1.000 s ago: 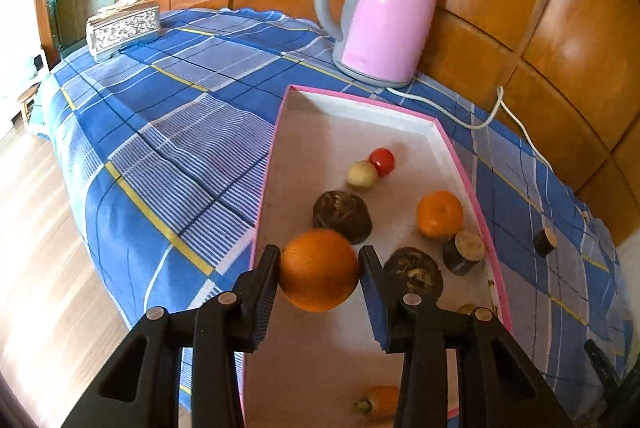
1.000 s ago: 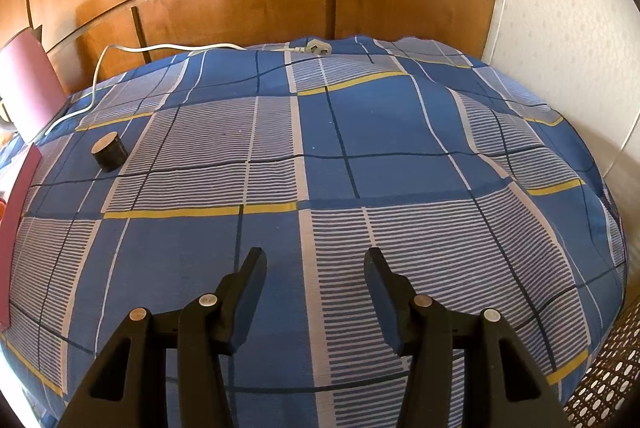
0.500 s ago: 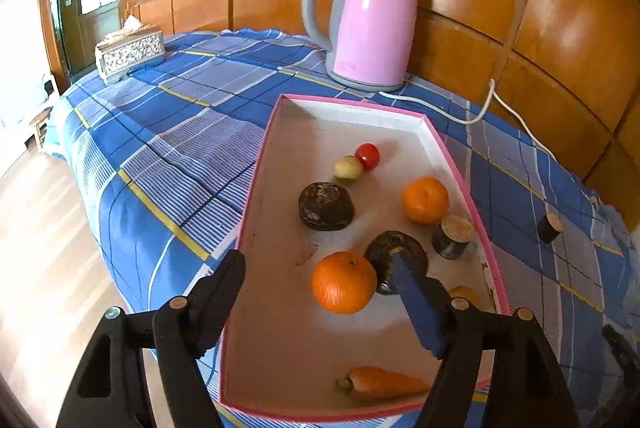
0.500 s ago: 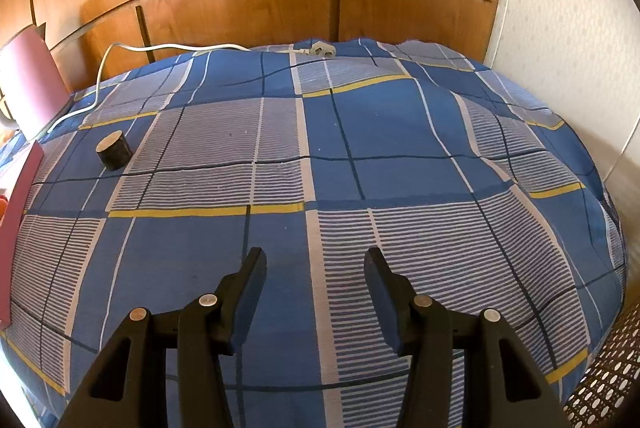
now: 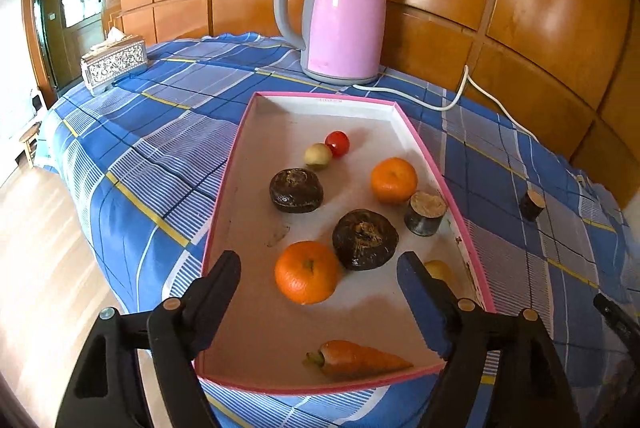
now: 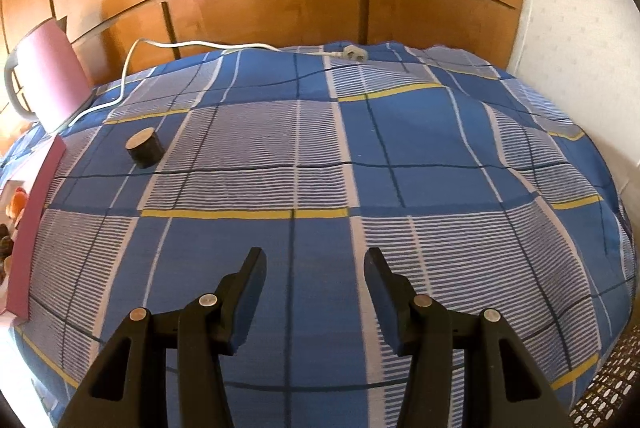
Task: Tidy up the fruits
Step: 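Move the right gripper to the cut brown cylindrical piece and grasp it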
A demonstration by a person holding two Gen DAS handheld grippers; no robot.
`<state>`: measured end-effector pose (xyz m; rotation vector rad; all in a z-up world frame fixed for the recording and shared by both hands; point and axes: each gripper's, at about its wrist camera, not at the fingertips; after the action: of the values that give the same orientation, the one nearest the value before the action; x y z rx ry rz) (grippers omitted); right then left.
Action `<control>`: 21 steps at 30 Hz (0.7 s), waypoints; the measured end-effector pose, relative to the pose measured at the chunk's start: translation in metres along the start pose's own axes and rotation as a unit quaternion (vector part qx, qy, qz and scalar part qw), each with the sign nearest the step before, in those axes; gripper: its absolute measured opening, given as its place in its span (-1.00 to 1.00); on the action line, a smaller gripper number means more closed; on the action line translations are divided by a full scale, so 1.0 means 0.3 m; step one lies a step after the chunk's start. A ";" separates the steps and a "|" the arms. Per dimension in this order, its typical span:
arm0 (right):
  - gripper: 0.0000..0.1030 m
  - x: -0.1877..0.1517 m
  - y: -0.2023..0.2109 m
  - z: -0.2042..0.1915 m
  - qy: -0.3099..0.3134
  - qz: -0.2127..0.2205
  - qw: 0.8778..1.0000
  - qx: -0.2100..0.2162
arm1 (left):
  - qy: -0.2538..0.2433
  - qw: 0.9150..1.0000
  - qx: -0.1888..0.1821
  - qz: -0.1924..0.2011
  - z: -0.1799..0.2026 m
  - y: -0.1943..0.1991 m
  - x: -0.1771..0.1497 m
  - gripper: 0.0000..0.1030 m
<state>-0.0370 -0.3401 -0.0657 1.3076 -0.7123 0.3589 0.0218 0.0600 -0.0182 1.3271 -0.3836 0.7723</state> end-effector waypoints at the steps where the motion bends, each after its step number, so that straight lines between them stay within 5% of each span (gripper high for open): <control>1: 0.00 0.001 0.000 -0.005 0.001 0.000 1.000 0.003 | 0.000 1.000 0.000 -0.001 0.000 0.000 0.000 0.60; 21: 0.00 0.099 -0.054 -0.184 0.052 -0.010 0.992 0.111 | 0.022 1.000 0.022 0.001 -0.050 0.002 -0.007 0.83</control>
<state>0.0098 -0.2956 -0.0634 1.4939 -0.5826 0.4982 0.0172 0.0737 -0.0226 1.3484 -0.3353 0.8135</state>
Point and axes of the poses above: each gripper's, at about its wrist camera, not at the fingertips, and y roughly against the way its jaws point, z to its right, x to its top, and after that the axes turned 11 degrees about y, right-handed
